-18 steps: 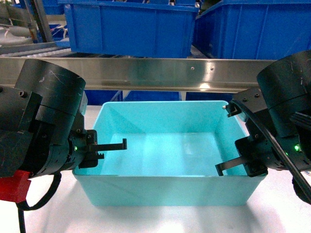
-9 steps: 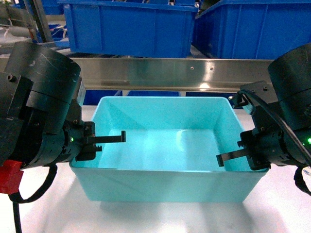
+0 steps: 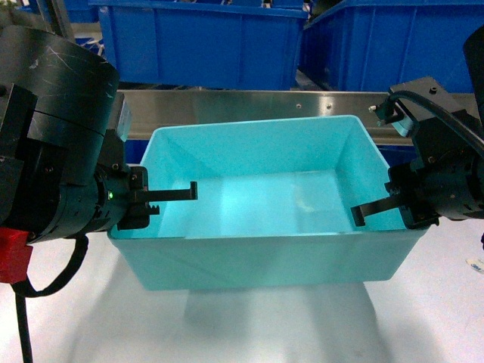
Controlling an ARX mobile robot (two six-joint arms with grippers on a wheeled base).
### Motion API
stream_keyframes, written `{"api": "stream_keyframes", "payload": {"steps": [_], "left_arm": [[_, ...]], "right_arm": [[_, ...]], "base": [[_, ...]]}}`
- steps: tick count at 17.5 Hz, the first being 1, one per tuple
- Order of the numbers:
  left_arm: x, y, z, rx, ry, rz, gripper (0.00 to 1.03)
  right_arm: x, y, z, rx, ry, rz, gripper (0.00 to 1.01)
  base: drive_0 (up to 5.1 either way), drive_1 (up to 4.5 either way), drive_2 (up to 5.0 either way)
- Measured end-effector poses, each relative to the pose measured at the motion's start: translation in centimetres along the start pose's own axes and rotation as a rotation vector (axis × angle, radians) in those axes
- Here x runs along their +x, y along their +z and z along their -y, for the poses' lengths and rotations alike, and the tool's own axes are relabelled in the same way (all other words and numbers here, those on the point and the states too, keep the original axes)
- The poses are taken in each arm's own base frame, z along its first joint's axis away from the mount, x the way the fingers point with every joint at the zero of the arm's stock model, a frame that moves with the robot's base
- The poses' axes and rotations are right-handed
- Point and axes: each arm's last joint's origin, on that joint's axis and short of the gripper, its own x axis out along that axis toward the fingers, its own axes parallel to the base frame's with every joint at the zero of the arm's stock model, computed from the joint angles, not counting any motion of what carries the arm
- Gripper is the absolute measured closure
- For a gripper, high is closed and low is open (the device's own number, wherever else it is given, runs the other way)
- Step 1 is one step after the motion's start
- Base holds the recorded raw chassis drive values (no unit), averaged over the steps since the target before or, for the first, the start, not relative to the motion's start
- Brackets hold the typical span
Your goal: Organize blue bins on left shelf correctly
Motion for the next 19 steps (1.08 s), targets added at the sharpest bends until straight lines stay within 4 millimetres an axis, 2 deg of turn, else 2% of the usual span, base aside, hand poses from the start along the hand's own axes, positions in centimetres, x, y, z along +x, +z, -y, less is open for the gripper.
{"api": "stream_keyframes", "payload": {"steps": [19], "left_arm": [[-0.08,-0.05,0.16,0.007,-0.002,-0.002,1.01]], "right_arm": [[-0.01,-0.08,0.02,-0.001,-0.004,-0.003,0.98]], "base": [[0.0,0.0,0.0]]}}
